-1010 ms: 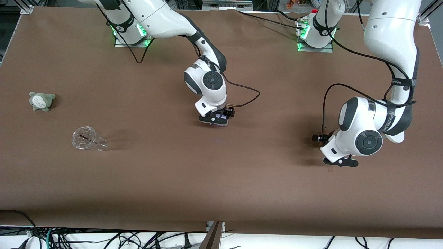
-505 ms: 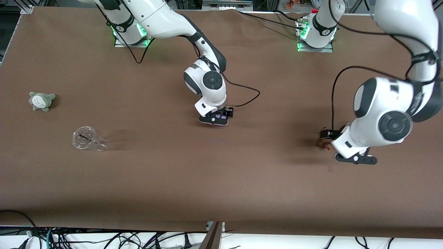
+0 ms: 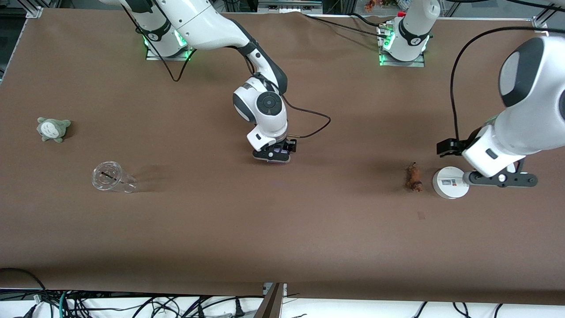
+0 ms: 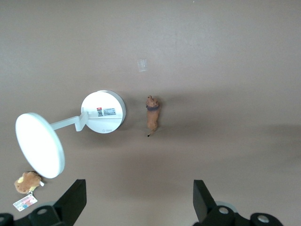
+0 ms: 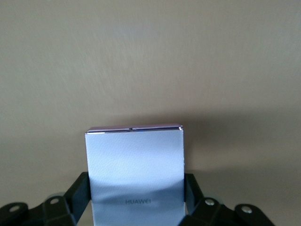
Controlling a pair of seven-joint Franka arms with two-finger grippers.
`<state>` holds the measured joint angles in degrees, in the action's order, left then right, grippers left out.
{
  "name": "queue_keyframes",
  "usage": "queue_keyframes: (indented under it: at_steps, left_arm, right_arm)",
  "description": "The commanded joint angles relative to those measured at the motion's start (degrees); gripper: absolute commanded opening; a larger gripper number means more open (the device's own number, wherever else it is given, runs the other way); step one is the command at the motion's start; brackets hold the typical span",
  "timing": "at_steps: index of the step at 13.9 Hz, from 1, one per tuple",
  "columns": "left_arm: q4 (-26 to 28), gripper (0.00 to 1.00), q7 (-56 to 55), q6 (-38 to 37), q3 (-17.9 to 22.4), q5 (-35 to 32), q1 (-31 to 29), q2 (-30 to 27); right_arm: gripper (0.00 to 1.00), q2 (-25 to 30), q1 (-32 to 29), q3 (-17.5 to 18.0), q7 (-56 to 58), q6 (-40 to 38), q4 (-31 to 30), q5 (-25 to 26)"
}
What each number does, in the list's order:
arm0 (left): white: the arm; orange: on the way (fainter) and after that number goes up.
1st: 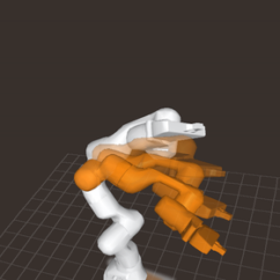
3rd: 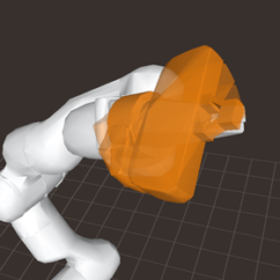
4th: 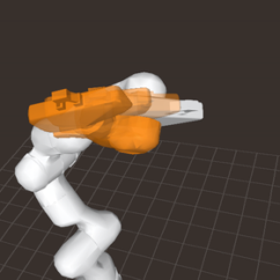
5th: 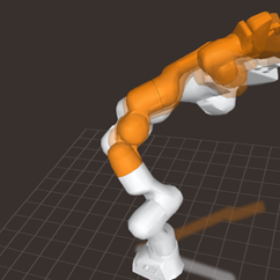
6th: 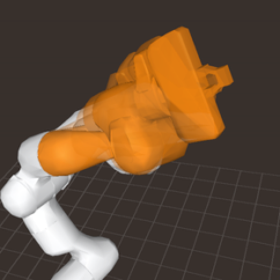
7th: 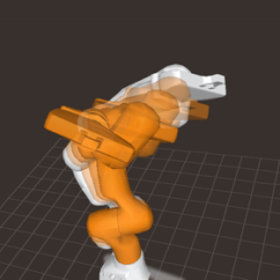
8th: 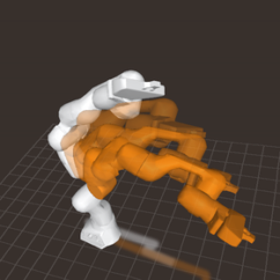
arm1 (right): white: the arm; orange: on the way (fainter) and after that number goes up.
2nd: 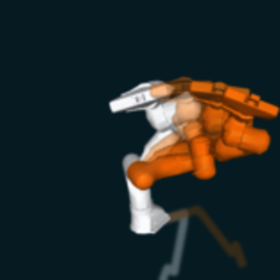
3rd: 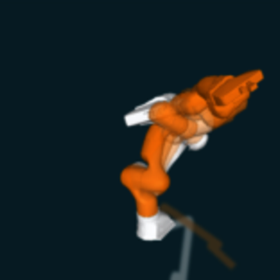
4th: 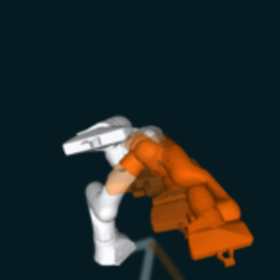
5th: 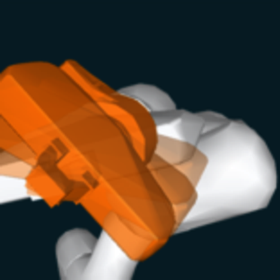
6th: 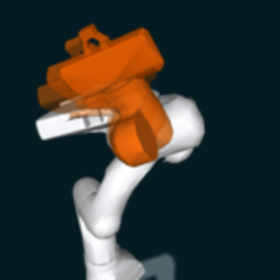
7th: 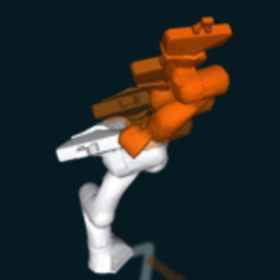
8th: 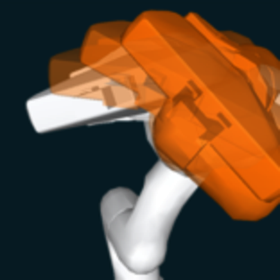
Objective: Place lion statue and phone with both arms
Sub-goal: 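Raise the left gripper to rest while the right gripper carries the phone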
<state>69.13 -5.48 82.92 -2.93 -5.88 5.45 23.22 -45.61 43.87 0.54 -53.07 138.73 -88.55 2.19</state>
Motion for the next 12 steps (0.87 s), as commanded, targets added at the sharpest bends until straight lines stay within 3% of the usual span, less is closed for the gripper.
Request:
queue_keyframes:
  at_steps: [1,4,6,10,12]
  left_arm:
    - [-2.42,1.00,0.65,-1.62,-0.06,-0.27,-0.53,1.13]
    - [-3.47,1.00,0.73,-1.53,0.29,0.17,-1.58,0.95]
    - [-1.29,1.00,-0.23,-0.31,0.73,4.63,-2.03,-1.76]
    - [14.85,1.00,0.03,12.85,1.08,5.27,-3.70,-15.45]
    - [21.54,1.00,-0.23,16.04,1.17,5.18,-4.14,-21.87]
  right_arm:
    - [0.65,1.48,-2.47,-0.36,3.92,-1.00,1.54,0.71]
    - [0.65,4.11,-9.39,-0.45,13.47,-5.47,1.63,0.19]
    - [0.65,5.52,-13.27,-0.37,17.45,-7.76,1.63,0.18]
    - [0.65,6.49,-20.92,-0.45,26.77,-10.93,1.72,0.10]
    - [0.65,6.49,-23.38,-0.45,30.11,-12.51,1.63,0.01]
